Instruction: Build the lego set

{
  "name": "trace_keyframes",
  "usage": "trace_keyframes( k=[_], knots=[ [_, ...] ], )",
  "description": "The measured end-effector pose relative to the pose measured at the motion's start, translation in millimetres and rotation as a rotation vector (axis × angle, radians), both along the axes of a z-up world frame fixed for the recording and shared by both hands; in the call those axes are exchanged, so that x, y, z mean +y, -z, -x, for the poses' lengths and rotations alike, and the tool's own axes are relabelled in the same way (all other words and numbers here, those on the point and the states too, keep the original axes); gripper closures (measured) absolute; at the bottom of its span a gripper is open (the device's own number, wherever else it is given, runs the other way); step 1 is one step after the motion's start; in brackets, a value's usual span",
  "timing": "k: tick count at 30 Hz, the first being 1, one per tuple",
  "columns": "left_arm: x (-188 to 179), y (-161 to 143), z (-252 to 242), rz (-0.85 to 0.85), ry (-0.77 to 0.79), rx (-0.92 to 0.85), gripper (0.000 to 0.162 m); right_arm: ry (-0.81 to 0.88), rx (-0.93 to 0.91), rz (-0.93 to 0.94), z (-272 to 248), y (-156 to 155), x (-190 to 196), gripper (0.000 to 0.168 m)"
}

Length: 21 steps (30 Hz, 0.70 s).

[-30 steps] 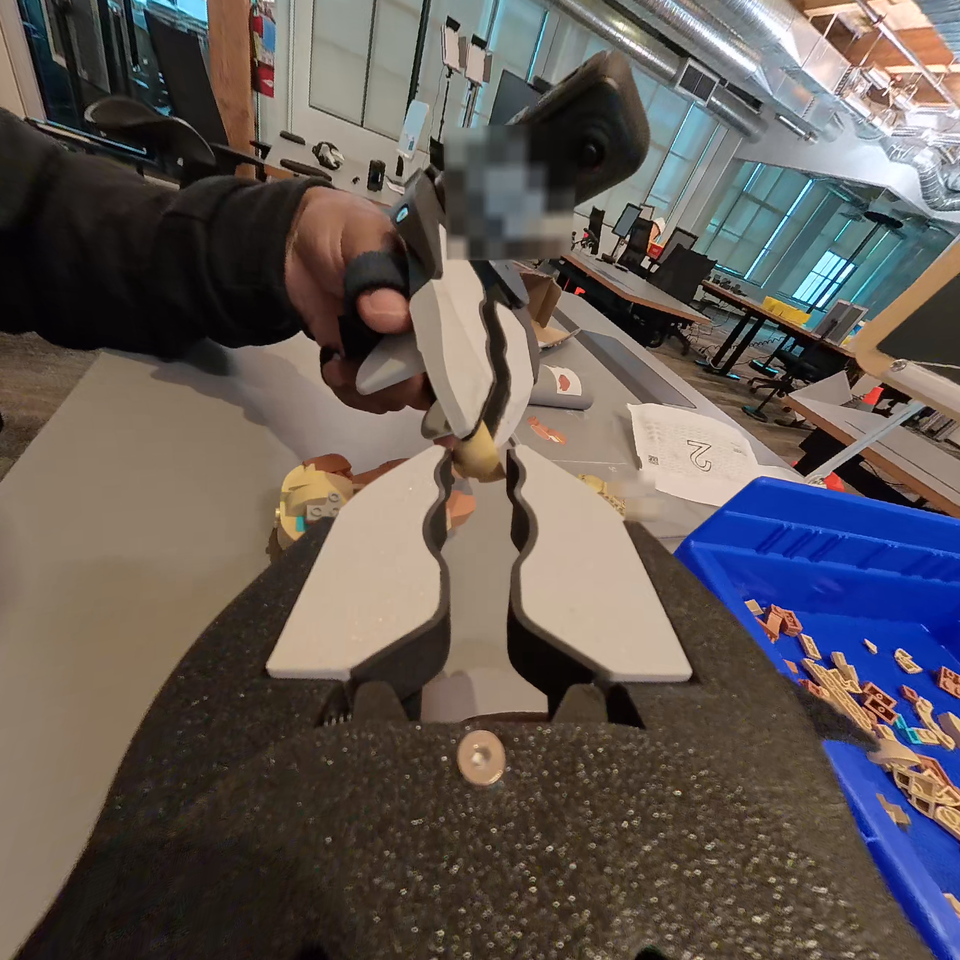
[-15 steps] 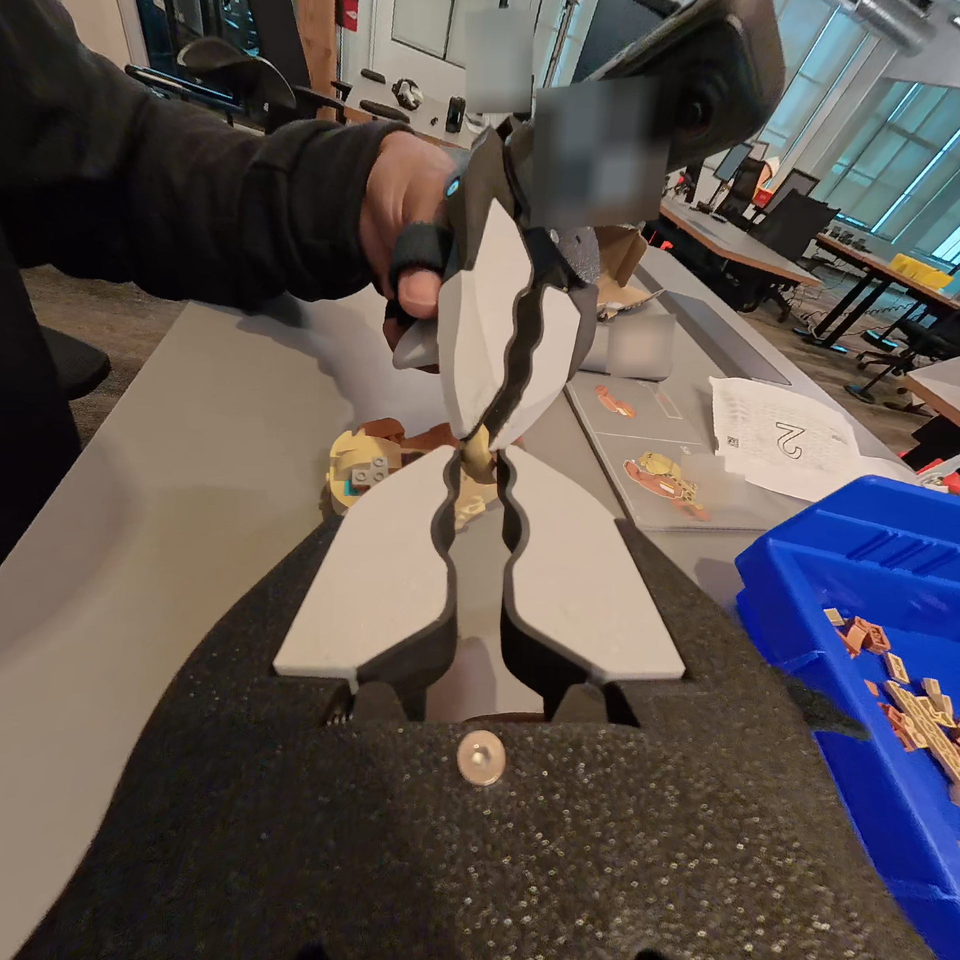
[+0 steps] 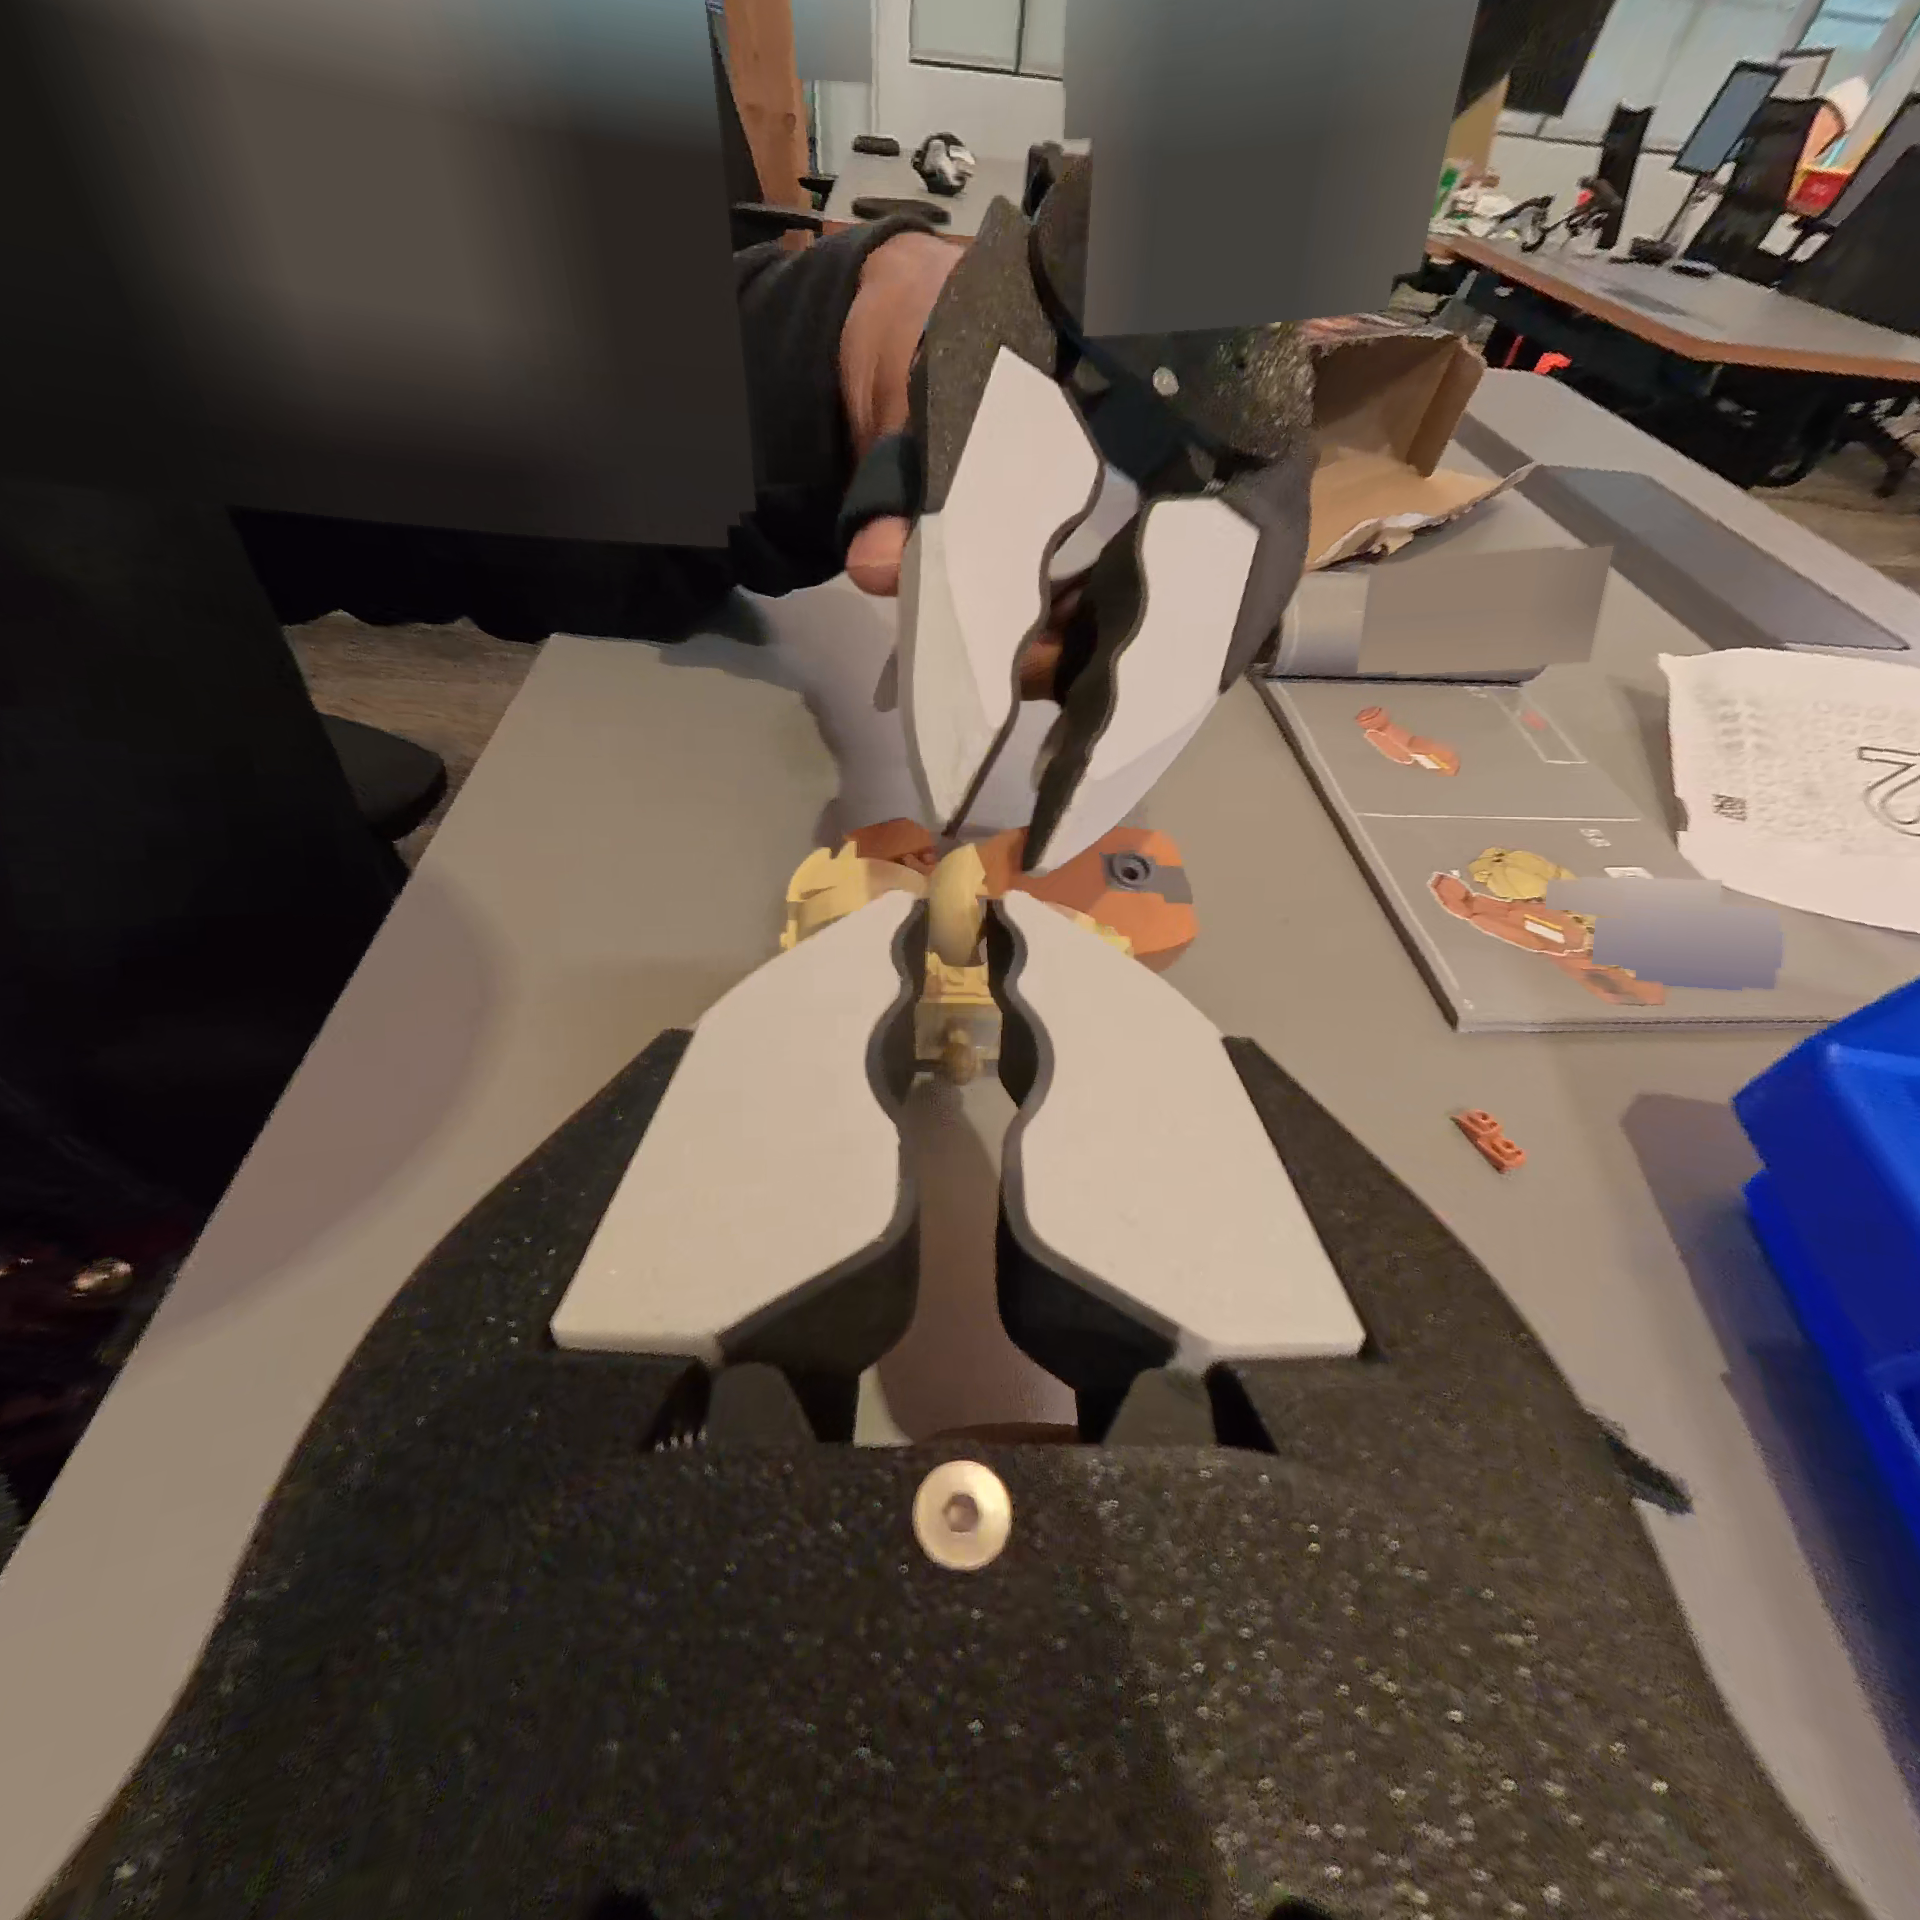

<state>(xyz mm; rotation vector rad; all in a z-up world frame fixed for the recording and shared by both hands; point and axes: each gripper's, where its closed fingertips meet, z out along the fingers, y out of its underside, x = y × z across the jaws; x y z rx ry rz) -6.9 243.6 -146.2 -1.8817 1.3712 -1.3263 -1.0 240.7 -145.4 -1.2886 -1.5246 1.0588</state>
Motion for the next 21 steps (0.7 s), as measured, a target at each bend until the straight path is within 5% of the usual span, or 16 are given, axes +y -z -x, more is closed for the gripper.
trace_keyframes(
  k=[7,14,21],
  knots=[
    [-1,11,32,-0.136,0.02,0.072,0.145,-0.08,-0.002,0.176,6,2,-20,0.158],
    [-8,24,41,-0.154,0.038,0.106,0.145,0.059,-0.183,0.246,8,26,-19,0.159],
    [-14,22,48,-0.152,-0.009,0.051,0.146,0.078,-0.148,0.296,11,20,-39,0.159]
  ],
)
